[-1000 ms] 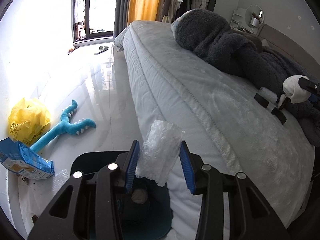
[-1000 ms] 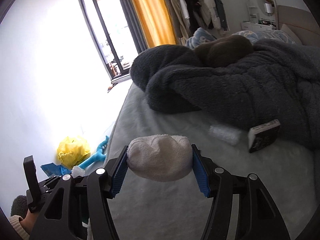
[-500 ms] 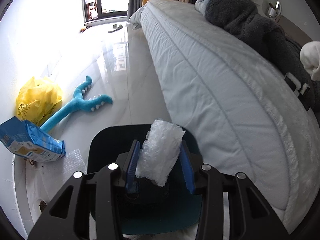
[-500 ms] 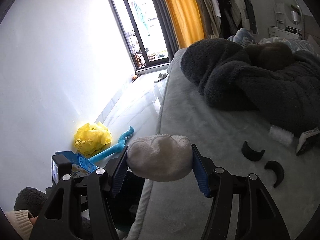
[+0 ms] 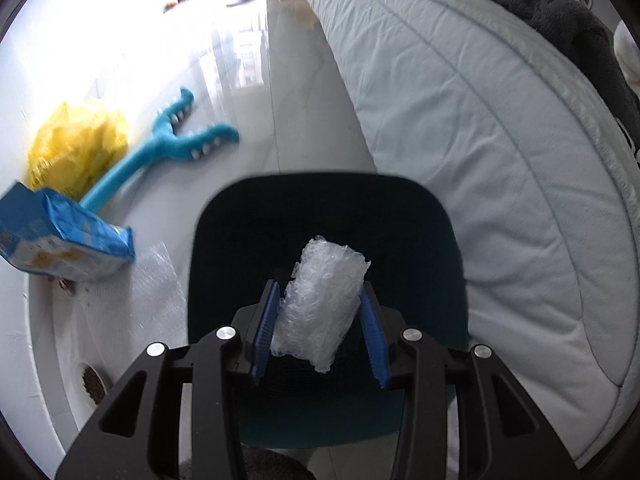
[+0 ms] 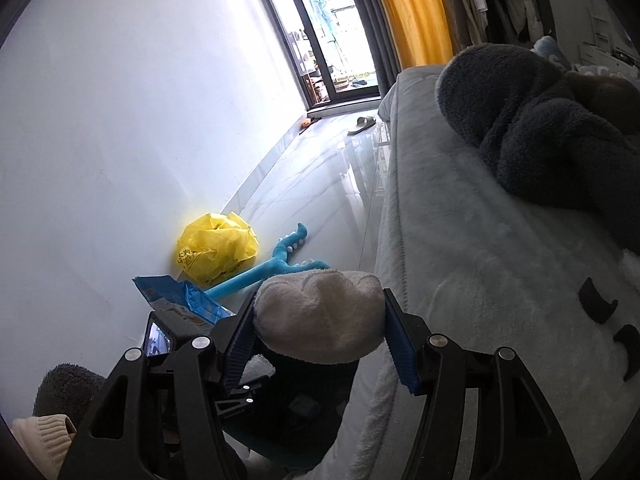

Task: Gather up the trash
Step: 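Open the left tool to drop the bubble wrap into the bin, then open the right tool to drop the white ball into the bin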

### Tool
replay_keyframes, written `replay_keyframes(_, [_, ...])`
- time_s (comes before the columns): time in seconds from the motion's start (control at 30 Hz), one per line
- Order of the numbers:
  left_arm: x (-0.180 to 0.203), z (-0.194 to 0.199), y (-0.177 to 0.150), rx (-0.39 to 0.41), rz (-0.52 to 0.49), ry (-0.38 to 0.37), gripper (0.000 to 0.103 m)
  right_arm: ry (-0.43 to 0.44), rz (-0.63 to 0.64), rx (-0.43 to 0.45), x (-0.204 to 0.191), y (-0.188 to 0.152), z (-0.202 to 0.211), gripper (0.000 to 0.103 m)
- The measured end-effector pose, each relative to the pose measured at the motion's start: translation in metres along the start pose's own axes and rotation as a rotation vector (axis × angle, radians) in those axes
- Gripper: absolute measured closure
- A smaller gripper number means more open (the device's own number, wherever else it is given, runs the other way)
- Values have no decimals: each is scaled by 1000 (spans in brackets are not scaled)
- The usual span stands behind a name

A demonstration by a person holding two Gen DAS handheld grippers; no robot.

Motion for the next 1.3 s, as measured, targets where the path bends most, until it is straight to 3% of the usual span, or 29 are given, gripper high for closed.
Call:
replay_keyframes(0.17, [-7, -18, -11, -94, 1, -12, 59, 13, 21, -91, -10, -10, -27, 42])
replay_keyframes(0.37, [-17, -19, -14, -120, 20, -21, 56, 12, 43, -184, -18, -23, -57, 42])
replay_keyframes(0.5, [-24, -15, -13, -109, 27, -15, 34, 3, 78, -225, -26, -30, -73, 42])
replay_keyframes(0.73, [-43, 3, -4, -37, 63, 0, 18, -9, 95, -287, -27, -40, -95, 42])
replay_keyframes(1.3, [-88, 71, 21, 264, 138, 12, 13, -54, 96, -470, -27, -71, -161, 42])
Point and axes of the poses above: each gripper's, at about its wrist camera, not at the fingertips, and z roughly against the way its jaws point, x to its right, y to its top, the point moved 3 cm from there along -z, roughly the way its jaws point, and after that the axes turned 8 degrees about y, right-handed, at the moved point
